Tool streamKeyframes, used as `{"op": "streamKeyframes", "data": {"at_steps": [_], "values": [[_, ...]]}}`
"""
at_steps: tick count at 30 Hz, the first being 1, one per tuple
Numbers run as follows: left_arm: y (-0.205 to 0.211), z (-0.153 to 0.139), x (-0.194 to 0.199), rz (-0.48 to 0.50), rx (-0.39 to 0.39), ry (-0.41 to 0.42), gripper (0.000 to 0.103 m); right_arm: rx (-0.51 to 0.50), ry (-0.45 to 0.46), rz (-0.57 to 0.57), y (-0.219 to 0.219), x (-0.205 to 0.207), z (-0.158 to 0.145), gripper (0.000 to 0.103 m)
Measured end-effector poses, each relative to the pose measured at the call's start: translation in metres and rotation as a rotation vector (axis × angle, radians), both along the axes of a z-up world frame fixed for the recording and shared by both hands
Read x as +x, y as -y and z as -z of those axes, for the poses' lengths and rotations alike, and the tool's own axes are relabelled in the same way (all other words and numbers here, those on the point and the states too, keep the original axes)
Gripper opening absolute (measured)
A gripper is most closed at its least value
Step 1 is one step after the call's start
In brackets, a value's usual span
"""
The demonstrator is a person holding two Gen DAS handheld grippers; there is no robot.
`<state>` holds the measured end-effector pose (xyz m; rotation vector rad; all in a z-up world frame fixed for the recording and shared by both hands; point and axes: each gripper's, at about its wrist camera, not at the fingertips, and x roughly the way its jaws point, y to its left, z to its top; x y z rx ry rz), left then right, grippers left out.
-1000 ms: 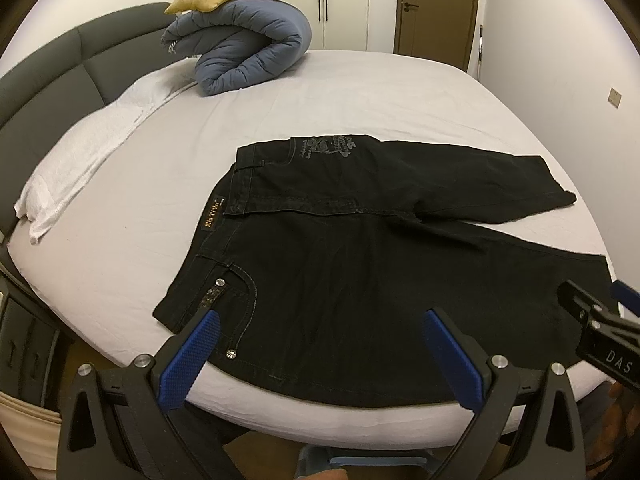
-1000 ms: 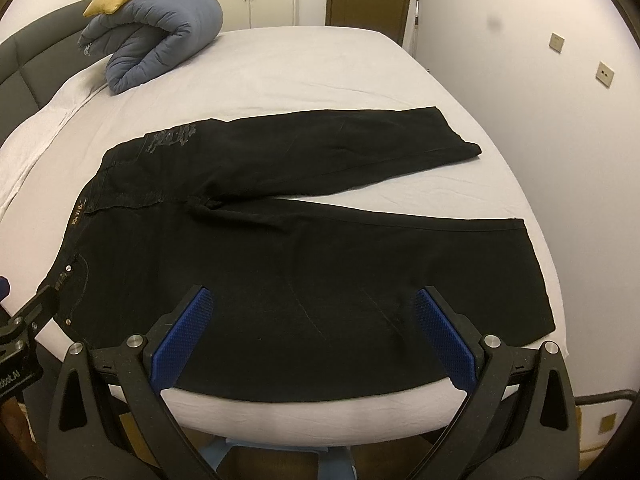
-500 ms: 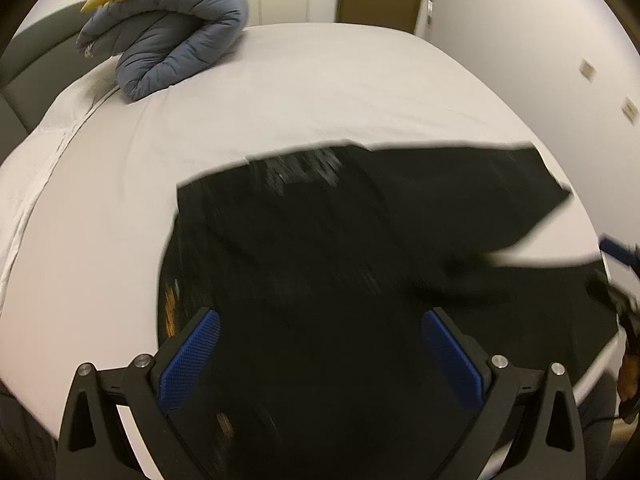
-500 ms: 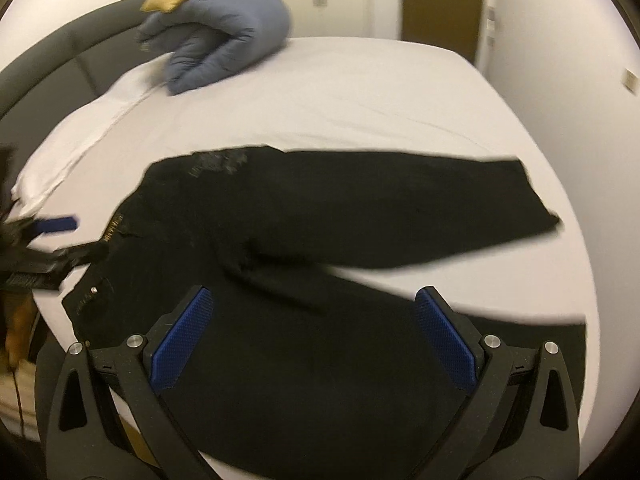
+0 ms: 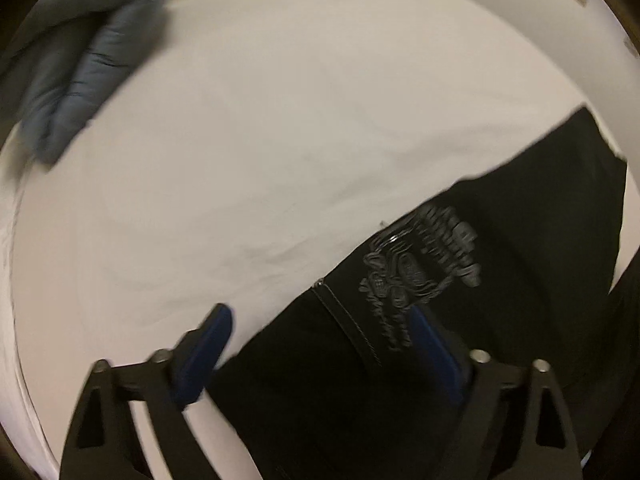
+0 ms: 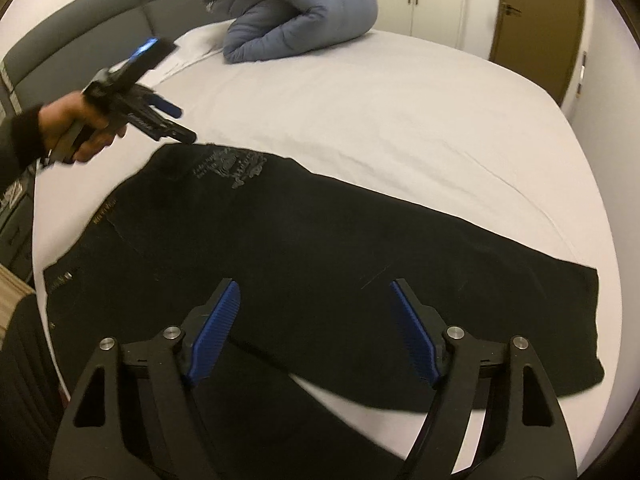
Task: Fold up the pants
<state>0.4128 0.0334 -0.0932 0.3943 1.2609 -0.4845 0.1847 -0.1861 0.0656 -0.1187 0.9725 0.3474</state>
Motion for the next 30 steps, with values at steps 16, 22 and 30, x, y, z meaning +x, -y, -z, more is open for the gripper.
{"op": "streamKeyframes", "data": {"at_steps": [16,22,30], "values": [[0.002,0.021,0.048,0.047,-0.063,-0.17,0.01,0.042,-0.053,-0.118,-0.008,0.024,0.037,0.059],[-0.007,-0.012,0.029,0.049,-0.064,0.001,0.009,0.044,-0.04,-0.186,-0.021,0.078,0.027,0.056],[0.01,-0.044,-0.04,0.136,0.018,0.313,0.009,-0.018,-0.079,-0.334,-0.065,0.156,0.028,0.056]]}}
